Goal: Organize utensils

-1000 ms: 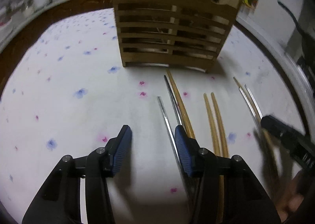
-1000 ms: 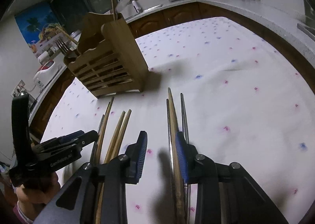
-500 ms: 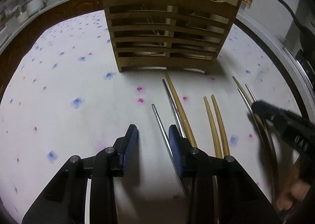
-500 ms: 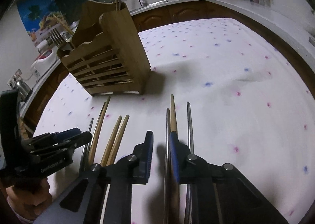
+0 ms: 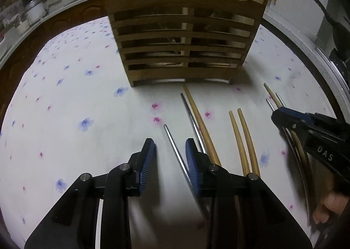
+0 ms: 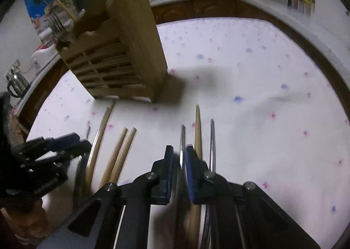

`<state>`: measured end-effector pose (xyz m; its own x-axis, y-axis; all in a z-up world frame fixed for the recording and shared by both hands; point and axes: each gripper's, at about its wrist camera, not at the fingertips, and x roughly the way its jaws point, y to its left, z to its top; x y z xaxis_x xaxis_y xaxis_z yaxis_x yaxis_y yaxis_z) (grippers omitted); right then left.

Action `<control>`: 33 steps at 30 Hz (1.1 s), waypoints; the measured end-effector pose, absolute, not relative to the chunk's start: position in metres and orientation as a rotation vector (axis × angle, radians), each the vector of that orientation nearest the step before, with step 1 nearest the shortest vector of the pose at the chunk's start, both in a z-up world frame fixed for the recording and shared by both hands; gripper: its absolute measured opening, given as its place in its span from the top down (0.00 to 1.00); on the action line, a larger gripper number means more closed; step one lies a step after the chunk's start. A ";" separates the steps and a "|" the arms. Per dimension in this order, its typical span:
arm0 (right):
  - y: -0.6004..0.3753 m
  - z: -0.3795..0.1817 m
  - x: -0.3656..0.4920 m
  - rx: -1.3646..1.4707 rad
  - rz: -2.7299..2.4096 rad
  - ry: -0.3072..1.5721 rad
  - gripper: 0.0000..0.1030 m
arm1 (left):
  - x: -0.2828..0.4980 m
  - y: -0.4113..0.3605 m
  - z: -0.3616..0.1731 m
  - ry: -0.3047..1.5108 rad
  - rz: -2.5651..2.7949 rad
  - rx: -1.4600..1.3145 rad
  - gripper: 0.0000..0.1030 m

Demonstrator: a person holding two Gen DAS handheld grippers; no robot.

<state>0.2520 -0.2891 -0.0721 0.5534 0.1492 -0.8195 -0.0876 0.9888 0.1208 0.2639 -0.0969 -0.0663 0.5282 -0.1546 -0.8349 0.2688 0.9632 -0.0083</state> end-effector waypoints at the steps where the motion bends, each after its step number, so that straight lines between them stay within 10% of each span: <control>1: -0.288 -0.072 0.254 0.056 0.140 0.975 0.90 | 0.263 -0.099 -0.066 0.980 -0.258 0.129 0.78; 11: -0.278 -0.071 0.259 -0.012 0.149 0.981 0.96 | 0.262 -0.086 -0.063 0.970 -0.306 0.055 0.97; 33: -0.276 0.051 0.169 0.195 0.271 0.668 0.96 | 0.183 -0.006 0.053 0.717 -0.407 -0.163 0.97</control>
<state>0.1687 -0.2761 0.0511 0.7518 0.3092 -0.5824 -0.1846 0.9466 0.2643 0.1835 -0.0057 0.0525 0.6795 -0.4157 -0.6046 0.3058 0.9095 -0.2816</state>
